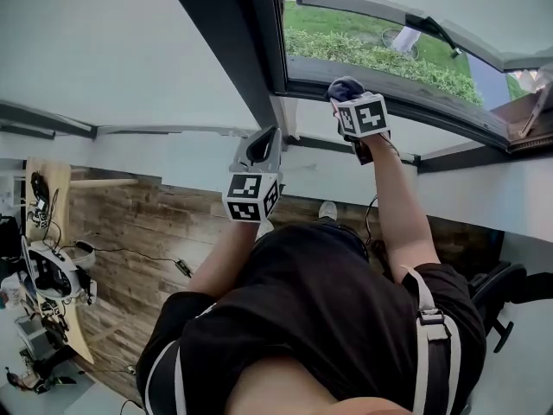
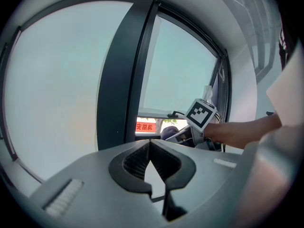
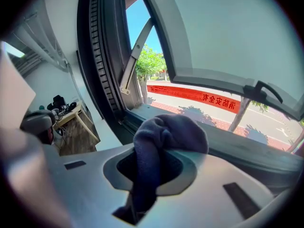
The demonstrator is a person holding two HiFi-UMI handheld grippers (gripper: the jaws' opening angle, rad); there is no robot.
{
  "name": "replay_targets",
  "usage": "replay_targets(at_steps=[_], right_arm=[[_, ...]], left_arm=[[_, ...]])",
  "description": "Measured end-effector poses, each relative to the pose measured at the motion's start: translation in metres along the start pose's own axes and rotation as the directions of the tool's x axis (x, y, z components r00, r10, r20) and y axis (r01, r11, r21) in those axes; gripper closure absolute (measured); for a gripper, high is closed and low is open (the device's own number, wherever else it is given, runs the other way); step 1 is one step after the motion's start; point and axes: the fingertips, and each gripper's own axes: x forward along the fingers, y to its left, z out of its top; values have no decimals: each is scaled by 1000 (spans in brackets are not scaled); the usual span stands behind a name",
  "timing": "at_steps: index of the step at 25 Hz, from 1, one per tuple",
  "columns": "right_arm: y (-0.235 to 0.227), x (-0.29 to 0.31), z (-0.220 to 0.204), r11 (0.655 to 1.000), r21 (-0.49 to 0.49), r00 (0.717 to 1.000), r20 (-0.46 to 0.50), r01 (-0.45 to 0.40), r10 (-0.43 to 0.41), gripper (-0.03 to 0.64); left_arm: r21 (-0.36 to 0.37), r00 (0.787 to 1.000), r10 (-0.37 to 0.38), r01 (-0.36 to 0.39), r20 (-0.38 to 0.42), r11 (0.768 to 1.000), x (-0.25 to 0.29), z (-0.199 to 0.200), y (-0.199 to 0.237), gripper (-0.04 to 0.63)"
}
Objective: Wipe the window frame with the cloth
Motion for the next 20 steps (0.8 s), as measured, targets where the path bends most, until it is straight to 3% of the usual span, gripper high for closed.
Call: replay_targets(at_steps=[20], right_arm=[[93,58,42,971,-206,992,-49,-121,113,558]], left_arm=[[-24,993,113,-112,17,993,-25,2,37,588]])
